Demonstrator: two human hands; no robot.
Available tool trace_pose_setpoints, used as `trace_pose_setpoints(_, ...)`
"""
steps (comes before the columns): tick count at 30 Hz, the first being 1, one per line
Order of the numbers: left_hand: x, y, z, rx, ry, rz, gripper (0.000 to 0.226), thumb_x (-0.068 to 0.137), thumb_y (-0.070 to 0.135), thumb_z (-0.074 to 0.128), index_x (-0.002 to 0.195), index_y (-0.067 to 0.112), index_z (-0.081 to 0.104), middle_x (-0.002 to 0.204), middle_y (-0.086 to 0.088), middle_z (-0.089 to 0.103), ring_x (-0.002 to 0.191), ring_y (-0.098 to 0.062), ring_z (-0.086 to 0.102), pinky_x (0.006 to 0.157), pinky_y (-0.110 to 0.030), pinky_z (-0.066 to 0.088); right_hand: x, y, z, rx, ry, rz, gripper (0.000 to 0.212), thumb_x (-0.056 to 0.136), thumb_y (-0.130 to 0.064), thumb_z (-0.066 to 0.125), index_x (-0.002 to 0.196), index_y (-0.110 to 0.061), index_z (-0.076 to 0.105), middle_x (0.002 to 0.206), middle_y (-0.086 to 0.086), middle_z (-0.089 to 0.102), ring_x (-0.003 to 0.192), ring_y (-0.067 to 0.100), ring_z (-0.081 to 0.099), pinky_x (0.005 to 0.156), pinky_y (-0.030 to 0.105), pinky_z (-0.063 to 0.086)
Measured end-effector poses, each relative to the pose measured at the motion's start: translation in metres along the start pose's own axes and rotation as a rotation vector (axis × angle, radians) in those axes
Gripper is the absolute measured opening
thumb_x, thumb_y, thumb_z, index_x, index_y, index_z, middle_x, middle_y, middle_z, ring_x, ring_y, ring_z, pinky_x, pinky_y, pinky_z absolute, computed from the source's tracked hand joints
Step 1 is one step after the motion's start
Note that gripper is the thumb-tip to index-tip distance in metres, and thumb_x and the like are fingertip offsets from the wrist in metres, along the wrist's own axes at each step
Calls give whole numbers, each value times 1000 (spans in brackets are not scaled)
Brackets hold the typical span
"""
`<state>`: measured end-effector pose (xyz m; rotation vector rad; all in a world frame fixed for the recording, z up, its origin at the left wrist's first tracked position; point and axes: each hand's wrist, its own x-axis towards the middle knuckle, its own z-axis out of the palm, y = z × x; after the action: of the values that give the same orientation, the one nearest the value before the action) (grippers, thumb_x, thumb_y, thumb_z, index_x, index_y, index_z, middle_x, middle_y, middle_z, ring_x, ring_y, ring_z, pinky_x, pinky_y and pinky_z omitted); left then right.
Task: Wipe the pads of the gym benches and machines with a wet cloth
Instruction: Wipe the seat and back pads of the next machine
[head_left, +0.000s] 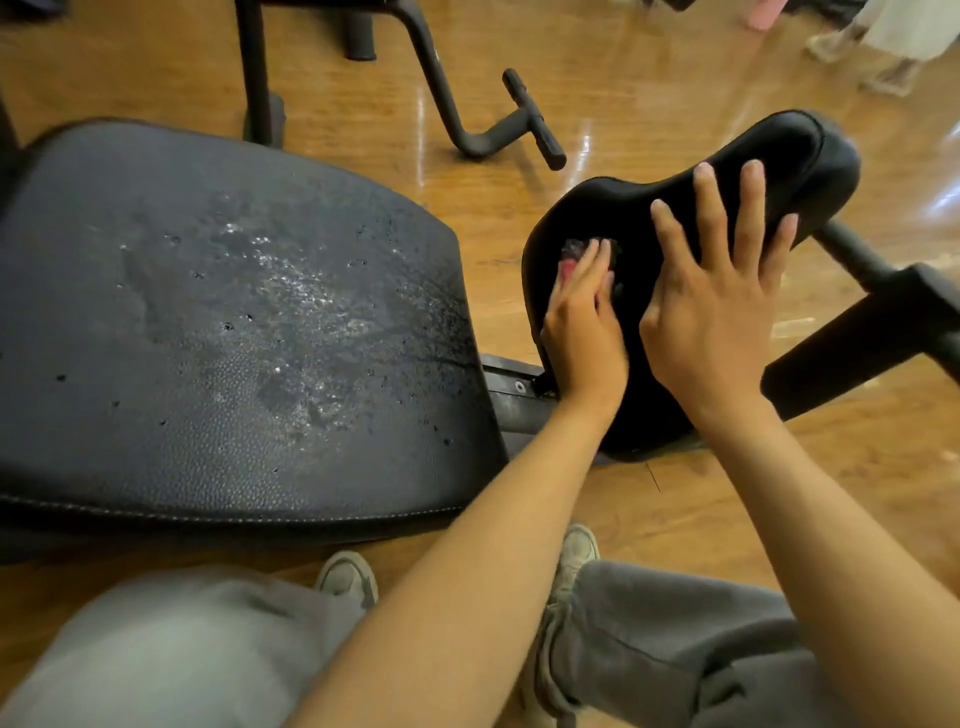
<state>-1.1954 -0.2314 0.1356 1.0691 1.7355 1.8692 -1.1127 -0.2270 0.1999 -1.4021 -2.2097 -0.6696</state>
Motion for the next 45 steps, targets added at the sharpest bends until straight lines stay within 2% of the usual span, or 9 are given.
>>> trace_pose_setpoints(5, -111, 5, -24, 0, -13, 90, 42, 105, 27, 40, 143, 20, 57, 148, 8, 57, 150, -10, 36, 121, -23, 31, 1, 1, 1, -32, -27, -16, 62, 97, -22, 45, 158, -22, 32, 172, 5, 4, 157, 35, -6, 124, 62, 3)
trace_pose_setpoints(11, 24, 21, 11, 16, -61, 22, 37, 103, 5, 56, 138, 12, 64, 146, -2, 60, 146, -24, 43, 121, -34, 35, 2, 1, -1, 86, 27, 74, 64, 102, -23, 35, 163, -16, 17, 172, 6, 4, 158, 25, -3, 127, 53, 4)
trace_pose_setpoints(17, 38, 3, 9, 36, 8, 48, 35, 105, 7, 54, 137, 15, 66, 141, 0, 64, 143, -19, 47, 113, -15, 34, 1, 0, 1, 112, 38, 125, 70, 104, -22, 37, 163, -11, 2, 171, 9, -4, 158, 24, -6, 128, 50, 3)
trace_pose_setpoints(21, -21, -23, -8, 46, 128, -161, 34, 105, 10, 55, 135, 18, 67, 140, 3, 64, 145, -17, 45, 110, -4, 30, 1, 2, 2, 59, 14, 65, 65, 105, -23, 36, 164, -16, 10, 171, 8, -5, 158, 29, -8, 127, 52, 2)
trace_pose_setpoints(23, -32, -16, -8, 52, 146, -206, 32, 105, 11, 56, 134, 17, 67, 140, 0, 64, 144, -18, 46, 115, -18, 38, -1, 3, 2, 39, 2, 45, 62, 105, -24, 36, 163, -20, 15, 172, 6, -5, 157, 32, -8, 126, 54, 2)
trace_pose_setpoints(26, -18, 4, 3, 47, 106, -41, 34, 102, 7, 60, 136, 12, 66, 141, -1, 63, 142, -12, 45, 116, -31, 42, -2, 2, 3, 31, -4, 29, 59, 105, -27, 33, 162, -22, 21, 172, 6, -4, 157, 33, -8, 126, 55, 1)
trace_pose_setpoints(36, -107, -8, -62, 248, -253, 107, 48, 100, -2, 59, 145, 15, 58, 151, 6, 53, 149, -19, 37, 120, -17, 29, -13, -14, 4, -32, -134, -79, 58, 100, -28, 42, 157, -19, 35, 171, 8, 11, 157, 33, -11, 119, 72, -1)
trace_pose_setpoints(40, -100, 18, -106, 404, -226, 163, 39, 99, 0, 62, 137, 8, 65, 144, -5, 60, 146, -24, 42, 114, -2, 20, -15, -24, 0, -3, -174, -48, 56, 98, -26, 44, 153, -16, 41, 169, 9, 19, 158, 30, -9, 118, 73, -2)
trace_pose_setpoints(45, -90, 32, -146, 709, -379, 276, 37, 98, 1, 57, 134, 7, 66, 144, -11, 60, 147, -34, 39, 116, -46, 42, -33, -38, -4, 77, -258, -100, 54, 102, -30, 32, 153, -16, 42, 163, 12, 33, 158, 32, 6, 119, 69, -6)
